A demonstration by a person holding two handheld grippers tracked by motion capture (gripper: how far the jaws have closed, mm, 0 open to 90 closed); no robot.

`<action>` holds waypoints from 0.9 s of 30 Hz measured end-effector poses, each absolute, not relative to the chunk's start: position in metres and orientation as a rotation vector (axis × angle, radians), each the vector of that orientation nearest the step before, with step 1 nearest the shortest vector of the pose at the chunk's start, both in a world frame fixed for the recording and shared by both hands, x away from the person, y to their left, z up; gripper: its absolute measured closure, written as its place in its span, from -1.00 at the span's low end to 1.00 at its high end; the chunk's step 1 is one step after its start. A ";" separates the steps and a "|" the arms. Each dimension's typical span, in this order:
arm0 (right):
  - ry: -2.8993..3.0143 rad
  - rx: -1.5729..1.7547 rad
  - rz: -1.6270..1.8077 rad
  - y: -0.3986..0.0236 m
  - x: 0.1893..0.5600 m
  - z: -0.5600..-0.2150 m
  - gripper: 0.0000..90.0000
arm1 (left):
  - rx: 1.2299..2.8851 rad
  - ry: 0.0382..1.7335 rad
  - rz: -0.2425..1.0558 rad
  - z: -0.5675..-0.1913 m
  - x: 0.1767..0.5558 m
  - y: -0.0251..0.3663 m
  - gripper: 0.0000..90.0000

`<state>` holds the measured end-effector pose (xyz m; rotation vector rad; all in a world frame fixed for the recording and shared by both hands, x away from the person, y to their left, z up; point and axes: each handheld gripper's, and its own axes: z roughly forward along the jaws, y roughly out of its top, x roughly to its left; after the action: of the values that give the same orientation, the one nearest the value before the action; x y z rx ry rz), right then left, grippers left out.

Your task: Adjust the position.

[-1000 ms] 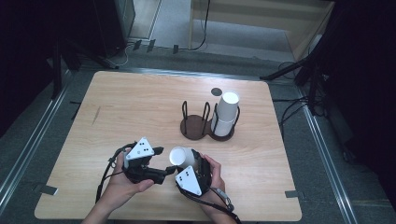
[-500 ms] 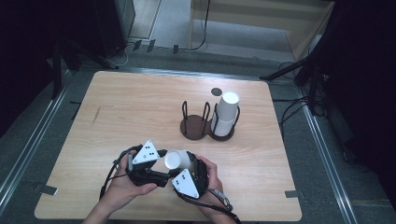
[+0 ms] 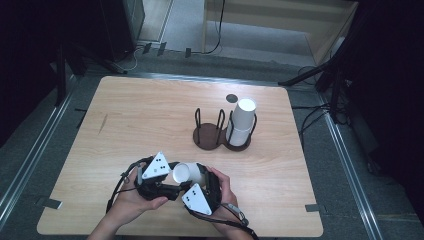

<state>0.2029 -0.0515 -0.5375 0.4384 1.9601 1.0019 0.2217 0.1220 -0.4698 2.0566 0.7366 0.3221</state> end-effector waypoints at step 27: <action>1.911 0.631 1.018 -0.065 0.213 -0.525 -0.70 | 1.728 0.871 0.395 -0.468 0.232 0.156 -0.21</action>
<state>0.2126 -0.0653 -0.5253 0.6309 1.9109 1.0179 0.2318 0.1565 -0.4679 1.7283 0.8712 0.3952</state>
